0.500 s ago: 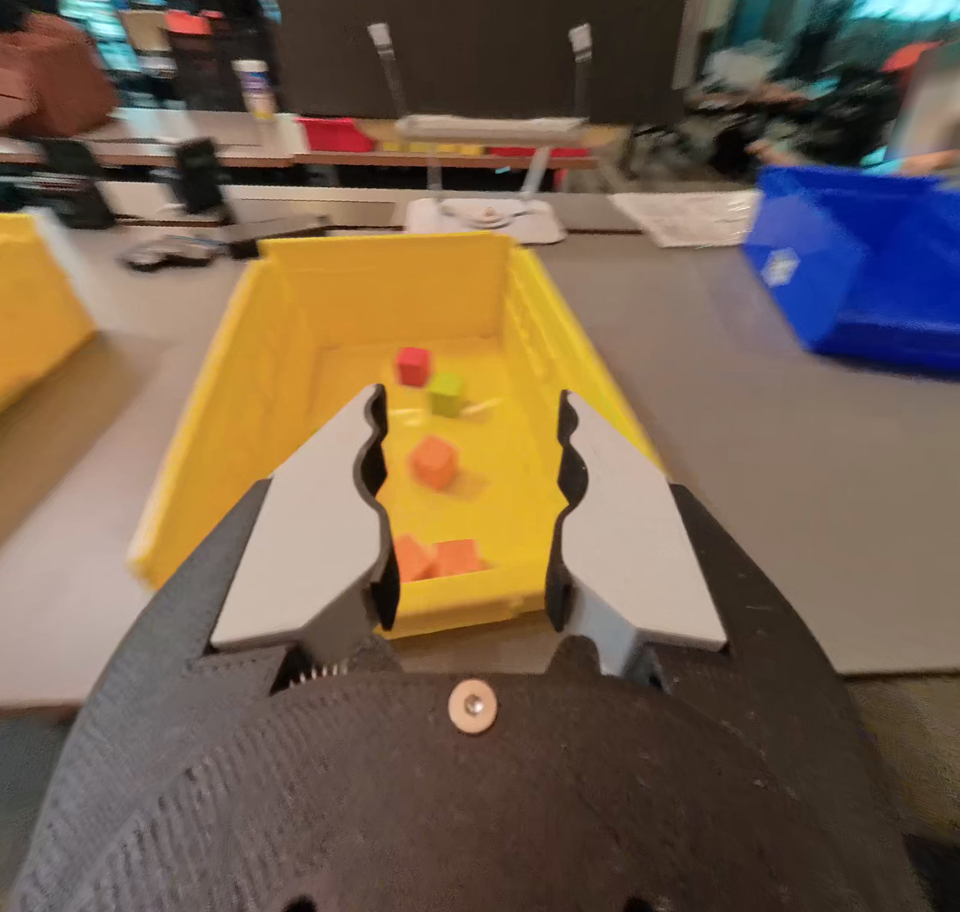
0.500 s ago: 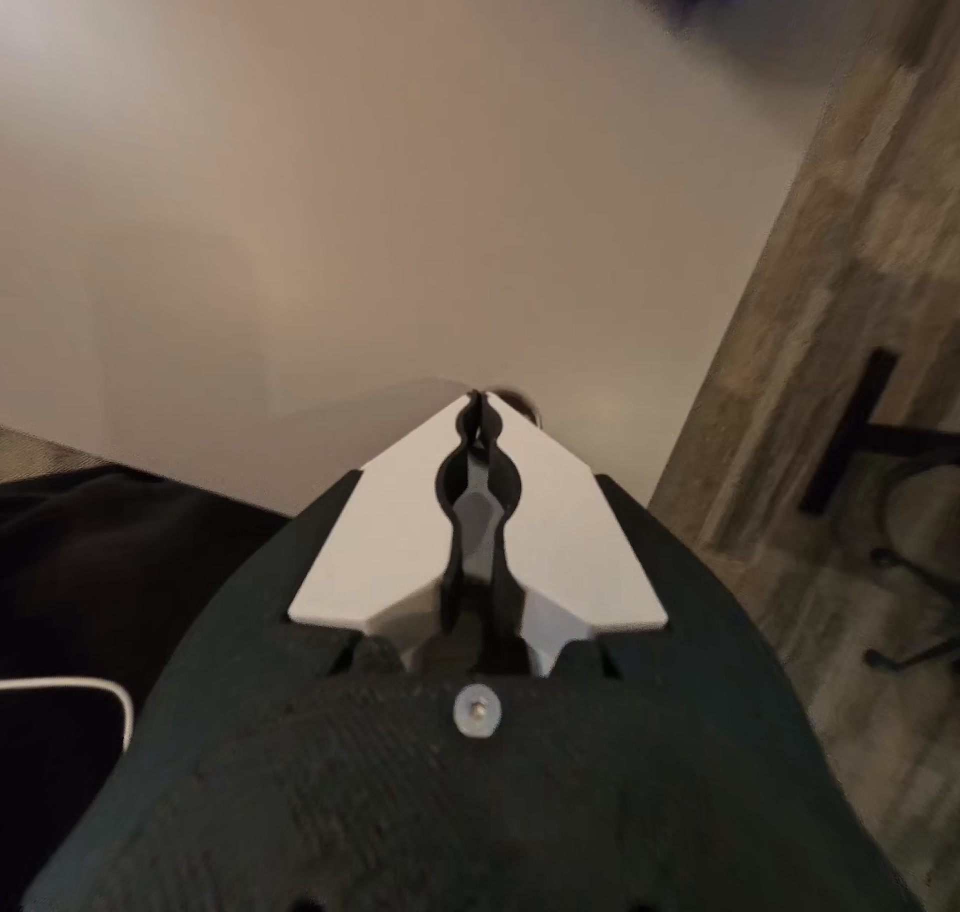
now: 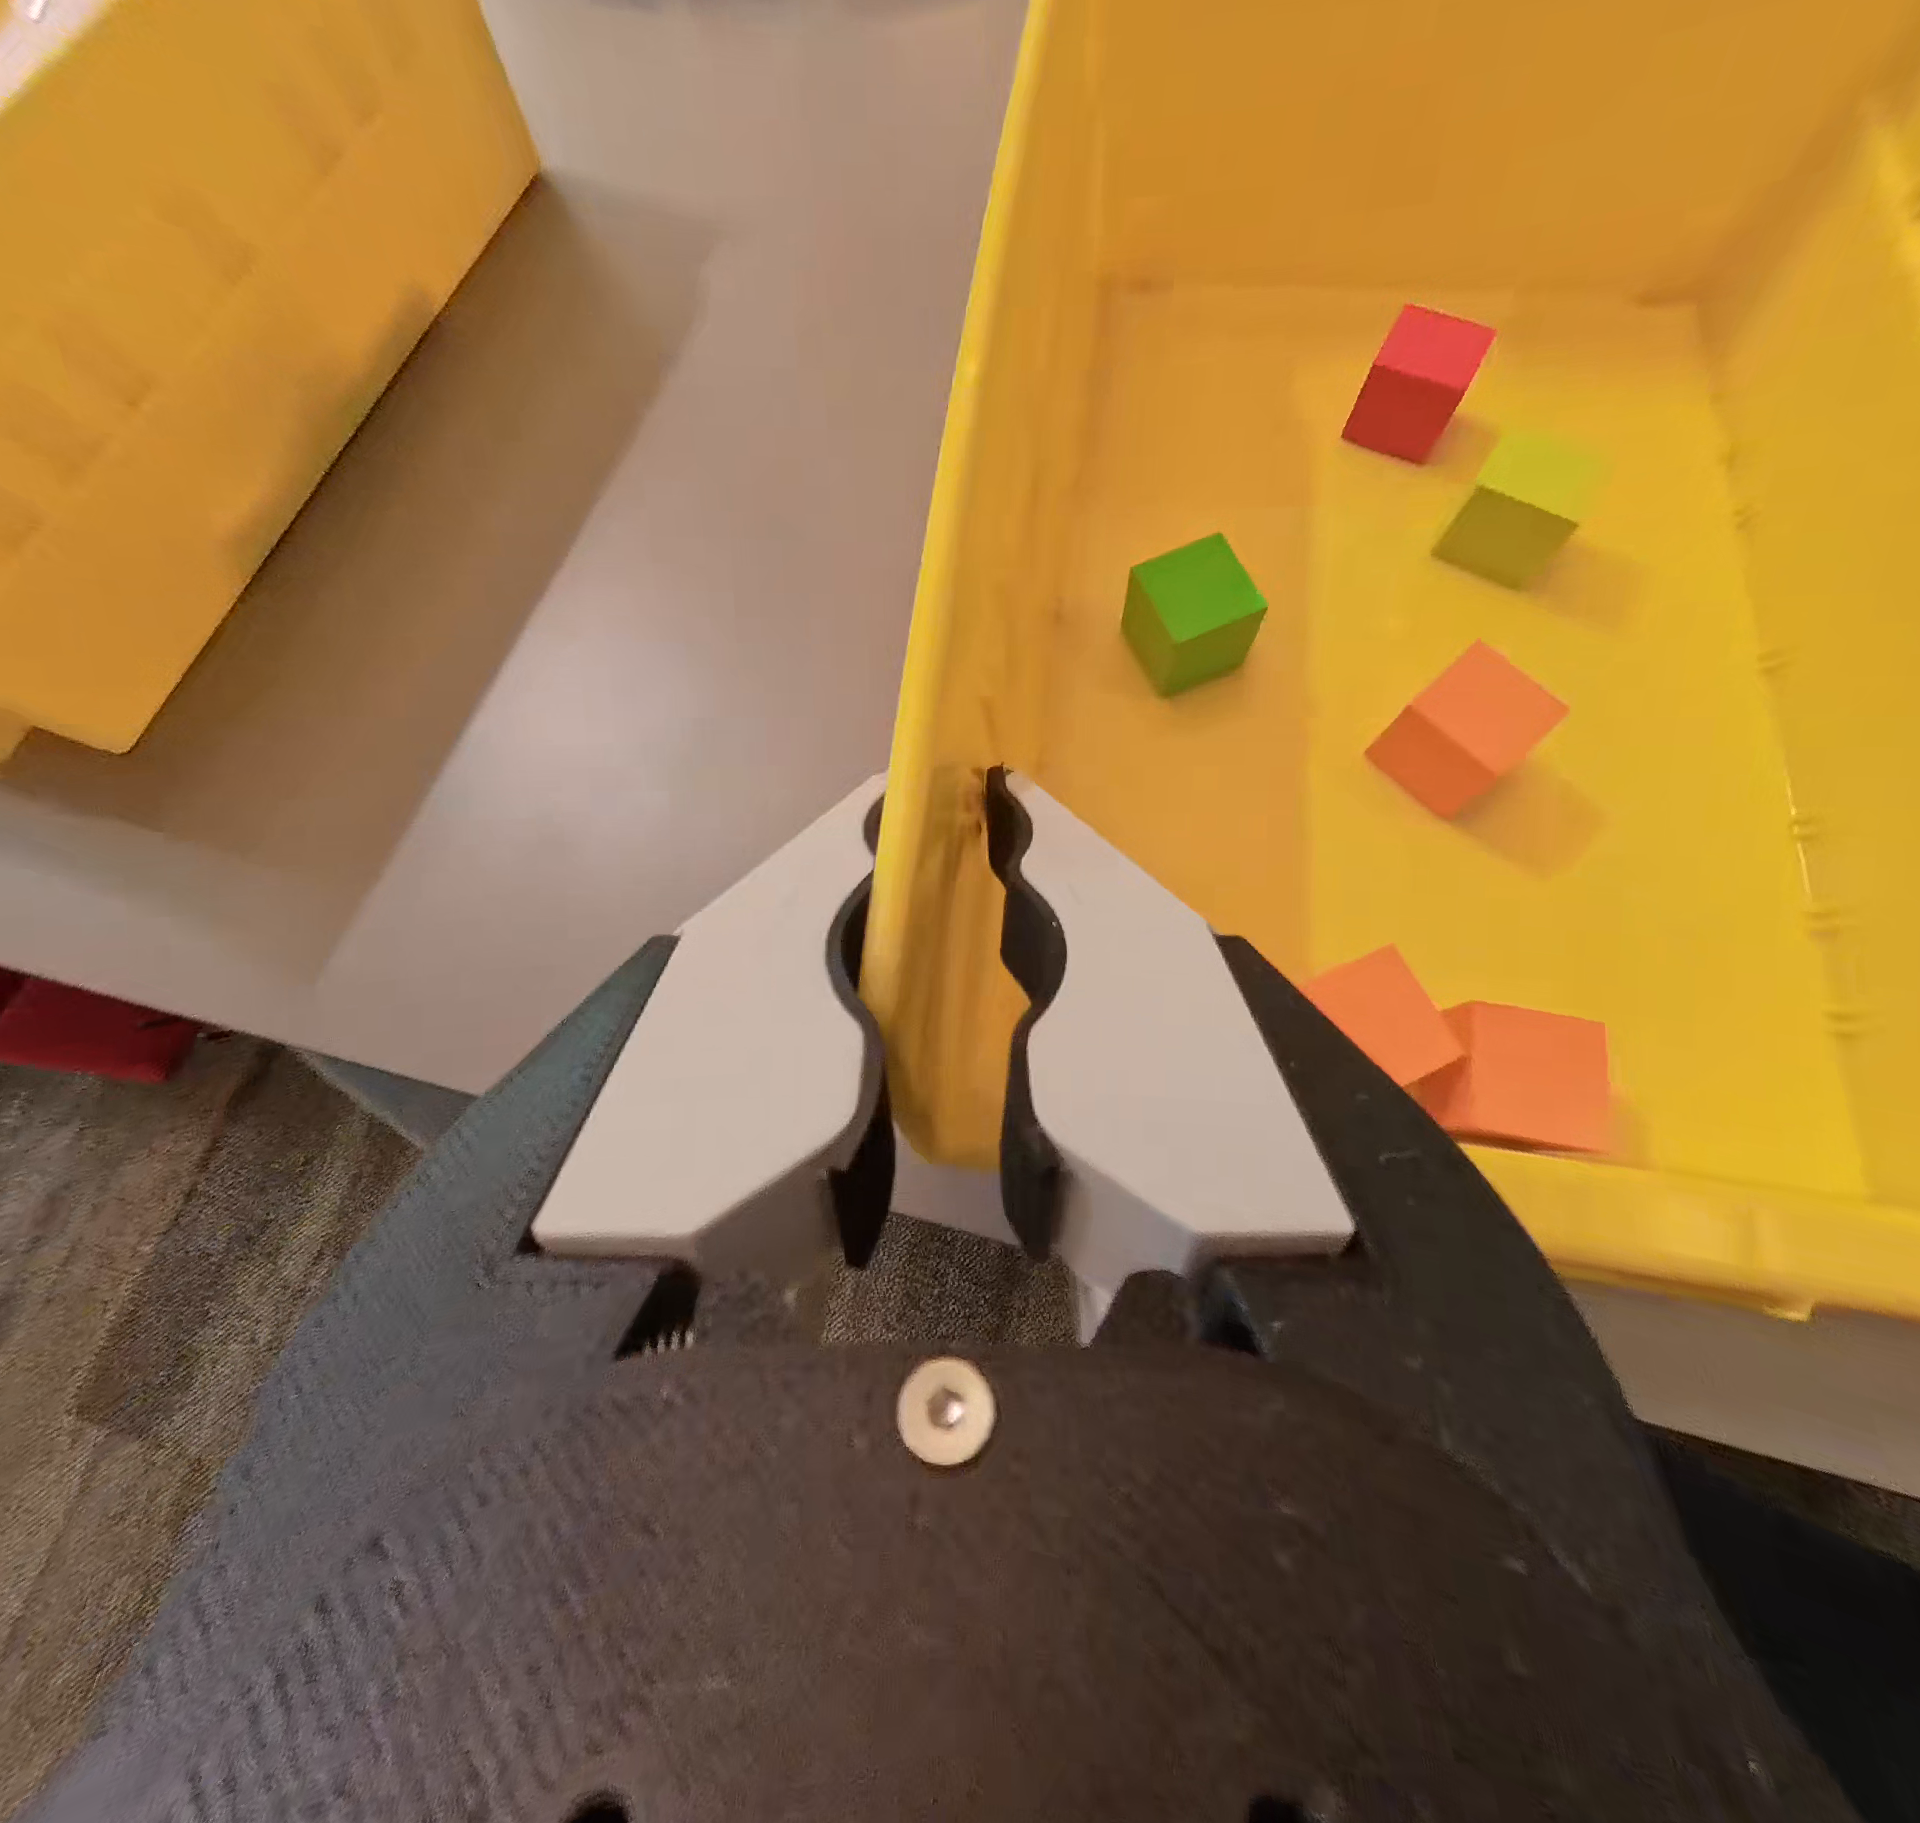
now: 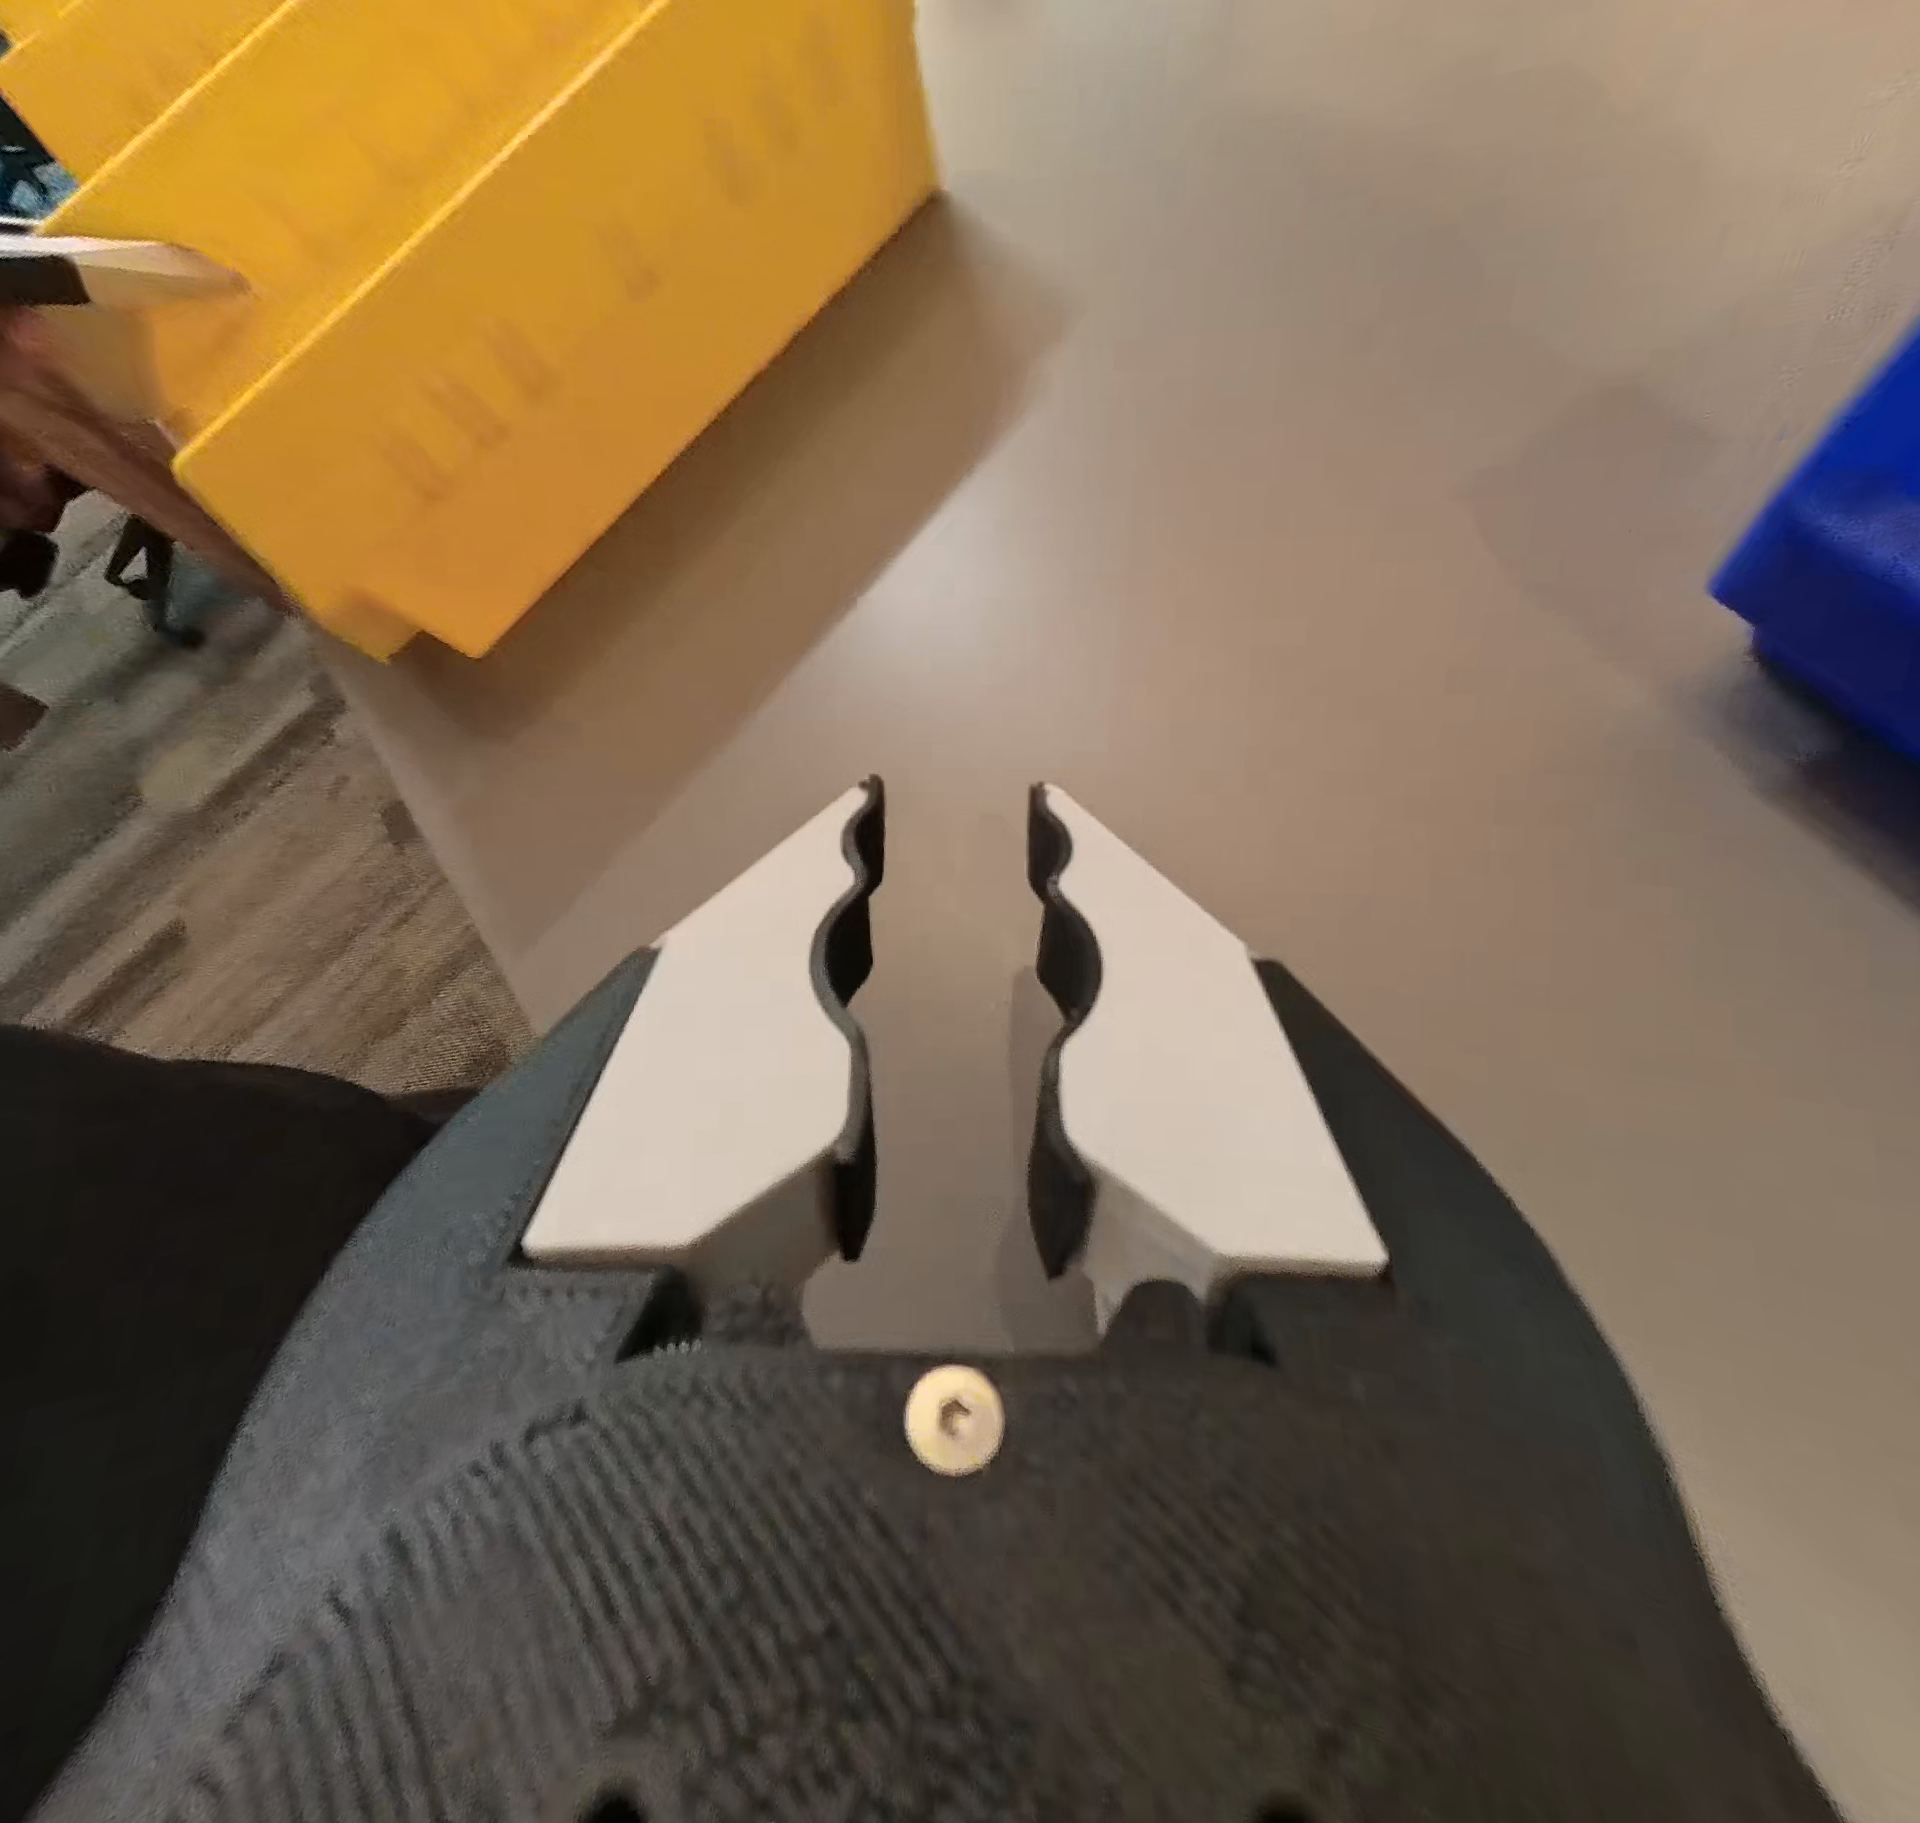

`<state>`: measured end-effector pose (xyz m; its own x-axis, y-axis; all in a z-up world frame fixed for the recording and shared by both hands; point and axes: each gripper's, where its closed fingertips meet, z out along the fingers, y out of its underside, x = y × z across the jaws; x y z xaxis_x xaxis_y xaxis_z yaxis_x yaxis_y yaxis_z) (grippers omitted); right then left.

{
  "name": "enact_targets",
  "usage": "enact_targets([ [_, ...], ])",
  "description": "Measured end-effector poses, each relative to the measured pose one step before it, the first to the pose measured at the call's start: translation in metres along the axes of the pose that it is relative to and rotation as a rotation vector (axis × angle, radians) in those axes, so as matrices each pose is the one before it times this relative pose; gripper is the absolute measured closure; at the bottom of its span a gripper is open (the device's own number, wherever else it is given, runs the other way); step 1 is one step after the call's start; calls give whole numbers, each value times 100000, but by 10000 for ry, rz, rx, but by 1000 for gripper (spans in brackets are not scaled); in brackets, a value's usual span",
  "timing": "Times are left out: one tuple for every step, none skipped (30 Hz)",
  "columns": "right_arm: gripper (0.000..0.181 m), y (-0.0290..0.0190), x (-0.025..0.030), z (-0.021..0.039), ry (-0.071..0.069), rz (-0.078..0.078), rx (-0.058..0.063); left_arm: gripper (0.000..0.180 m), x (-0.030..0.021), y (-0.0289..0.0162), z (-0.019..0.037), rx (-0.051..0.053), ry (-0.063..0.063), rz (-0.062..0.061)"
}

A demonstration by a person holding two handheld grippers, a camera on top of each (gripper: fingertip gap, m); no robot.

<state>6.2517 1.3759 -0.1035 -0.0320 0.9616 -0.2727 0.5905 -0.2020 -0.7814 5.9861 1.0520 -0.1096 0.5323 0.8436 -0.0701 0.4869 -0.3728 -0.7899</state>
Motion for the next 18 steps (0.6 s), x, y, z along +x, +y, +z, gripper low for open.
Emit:
enact_targets([
  [155,-299,-457,515,-94,-137,-1,168,-452,-284,304,31,66,-102],
  [156,-253,-270,487,7,-161,-41,168,-741,-336,396,51,-9,-173],
  [156,-250,-135,440,72,-156,-64,168,-977,-397,507,70,-14,-234],
  [156,-321,-95,378,101,-120,-40,170,-1176,-478,579,59,-27,-269],
  [157,-445,-87,352,98,-60,23,171,-1365,-587,618,64,-96,-156],
  [157,-530,-134,372,77,2,65,171,-1466,-652,680,63,-161,84],
  [158,-554,-195,434,52,60,69,171,-1425,-569,809,-8,-108,275],
  [158,-572,-278,534,36,112,63,171,-1166,-538,902,-28,124,338],
  [158,-594,-347,638,49,140,60,174,-847,-524,865,-14,346,327],
  [158,-605,-441,726,84,151,53,175,-789,-444,830,-24,348,346],
  [158,-617,-569,815,110,156,43,175,-887,-268,804,-139,202,293],
  [158,-627,-784,873,115,145,49,175,-833,-434,711,-4,119,220],
  [159,-647,-959,934,123,123,58,172,-541,-370,616,-33,239,238],
  [159,-587,-1106,968,146,109,22,169,-242,-389,465,-27,375,217],
  [158,-506,-1251,983,141,92,-30,168,-264,-427,290,-18,301,162],
  [158,-489,-1400,954,98,47,-24,168,-169,-437,200,15,306,122],
  [158,-525,-1455,907,61,-3,27,168,14,-290,203,-25,394,54],
  [158,-511,-1425,885,28,-34,46,169,39,-47,251,-166,425,-137],
])
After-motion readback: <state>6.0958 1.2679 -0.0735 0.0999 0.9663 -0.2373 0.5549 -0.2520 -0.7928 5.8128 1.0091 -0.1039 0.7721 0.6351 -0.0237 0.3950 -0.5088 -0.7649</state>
